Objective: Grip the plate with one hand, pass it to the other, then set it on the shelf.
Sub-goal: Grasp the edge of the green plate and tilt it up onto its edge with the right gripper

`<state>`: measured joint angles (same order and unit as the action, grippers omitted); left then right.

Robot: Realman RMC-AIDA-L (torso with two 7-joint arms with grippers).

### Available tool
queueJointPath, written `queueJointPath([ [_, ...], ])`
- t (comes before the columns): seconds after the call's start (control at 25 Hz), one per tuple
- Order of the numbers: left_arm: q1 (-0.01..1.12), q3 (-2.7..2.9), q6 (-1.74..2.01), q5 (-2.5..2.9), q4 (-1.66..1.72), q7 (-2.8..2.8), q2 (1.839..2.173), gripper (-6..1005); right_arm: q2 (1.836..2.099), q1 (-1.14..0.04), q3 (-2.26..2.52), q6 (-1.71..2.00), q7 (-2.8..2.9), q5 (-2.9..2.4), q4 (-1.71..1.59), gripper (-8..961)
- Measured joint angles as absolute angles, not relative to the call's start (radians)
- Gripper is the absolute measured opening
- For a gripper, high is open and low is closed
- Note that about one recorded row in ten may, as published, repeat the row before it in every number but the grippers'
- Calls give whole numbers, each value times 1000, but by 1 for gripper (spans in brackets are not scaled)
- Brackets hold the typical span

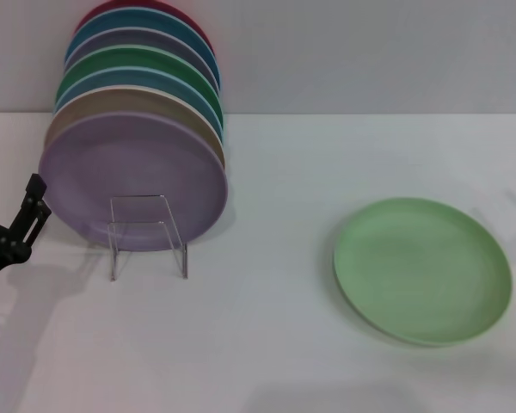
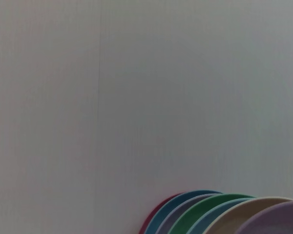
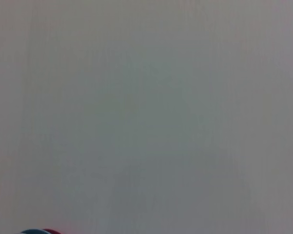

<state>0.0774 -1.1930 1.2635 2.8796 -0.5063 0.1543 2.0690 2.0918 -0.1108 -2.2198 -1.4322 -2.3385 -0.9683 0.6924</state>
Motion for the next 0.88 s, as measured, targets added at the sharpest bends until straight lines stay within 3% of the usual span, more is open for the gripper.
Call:
queueJointPath([
  [0.48,82,-1194,1266,2879,-503,155,2069,800,2087,-112,-2221,-1387,-2249,-966,719,664],
  [0.6,83,-1194,1267,2879,-503,154,2069,800,2080,-128,-2204,-1195,-1890,-1174,929,665],
  [0.88,86,-1190,1267,2879,-503,155,2069,800,2074,-210,-2193,-1125,-1280,-1682,1256,665],
])
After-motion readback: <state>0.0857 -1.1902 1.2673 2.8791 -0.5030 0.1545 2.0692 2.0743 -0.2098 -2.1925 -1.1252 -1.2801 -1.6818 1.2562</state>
